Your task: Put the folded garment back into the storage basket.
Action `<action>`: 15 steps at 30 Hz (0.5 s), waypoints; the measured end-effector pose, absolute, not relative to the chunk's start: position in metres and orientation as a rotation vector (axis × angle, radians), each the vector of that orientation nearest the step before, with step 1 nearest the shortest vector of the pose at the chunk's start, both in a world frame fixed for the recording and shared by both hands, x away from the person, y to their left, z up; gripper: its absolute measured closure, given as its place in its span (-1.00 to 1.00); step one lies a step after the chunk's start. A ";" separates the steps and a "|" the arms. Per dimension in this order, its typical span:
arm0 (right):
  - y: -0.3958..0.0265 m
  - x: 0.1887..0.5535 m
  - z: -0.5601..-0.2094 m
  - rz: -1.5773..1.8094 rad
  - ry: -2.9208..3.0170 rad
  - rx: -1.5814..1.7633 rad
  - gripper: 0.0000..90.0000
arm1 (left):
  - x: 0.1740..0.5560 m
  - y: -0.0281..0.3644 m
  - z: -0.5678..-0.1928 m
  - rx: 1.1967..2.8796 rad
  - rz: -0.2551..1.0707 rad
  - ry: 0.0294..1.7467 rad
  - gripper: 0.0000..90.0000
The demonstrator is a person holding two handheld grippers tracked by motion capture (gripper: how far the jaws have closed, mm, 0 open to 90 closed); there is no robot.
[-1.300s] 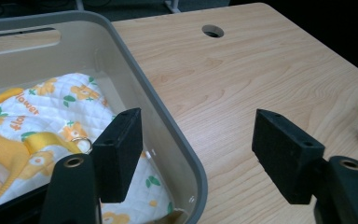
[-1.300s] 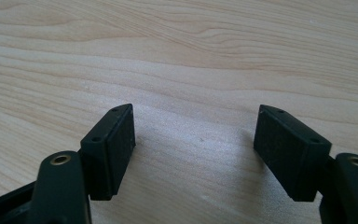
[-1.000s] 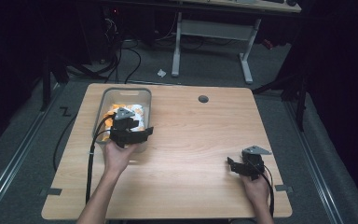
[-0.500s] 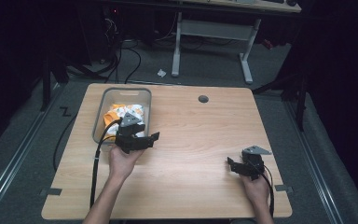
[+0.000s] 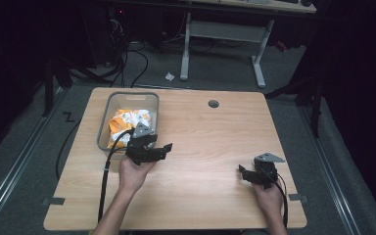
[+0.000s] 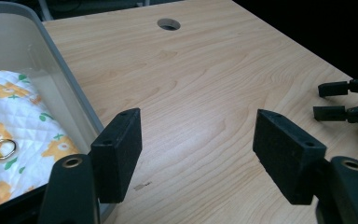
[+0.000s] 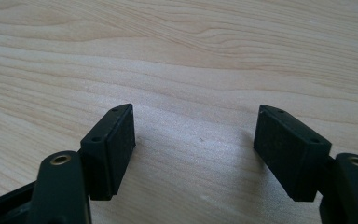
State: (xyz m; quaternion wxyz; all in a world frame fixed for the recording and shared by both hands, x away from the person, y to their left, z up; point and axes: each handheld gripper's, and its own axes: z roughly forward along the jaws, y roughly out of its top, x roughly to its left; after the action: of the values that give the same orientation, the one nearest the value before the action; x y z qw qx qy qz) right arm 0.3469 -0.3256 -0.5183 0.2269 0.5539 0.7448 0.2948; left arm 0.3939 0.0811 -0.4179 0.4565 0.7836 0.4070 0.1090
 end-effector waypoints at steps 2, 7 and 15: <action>-0.326 0.347 -0.518 0.813 2.053 1.526 -0.34 | 0.393 0.077 -0.419 1.944 0.261 0.993 -0.27; -0.326 0.347 -0.518 0.812 2.053 1.526 -0.34 | 0.391 0.071 -0.420 1.940 0.251 0.986 -0.26; -0.326 0.347 -0.518 0.812 2.053 1.526 -0.34 | 0.389 0.066 -0.426 1.934 0.228 0.994 -0.27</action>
State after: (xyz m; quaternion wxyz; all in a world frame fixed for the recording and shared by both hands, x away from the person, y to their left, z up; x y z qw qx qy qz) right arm 0.3469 -0.3256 -0.5183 0.2269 0.5538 0.7449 0.2948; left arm 0.3894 0.0663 -0.4263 0.4596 0.7856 0.4038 0.0925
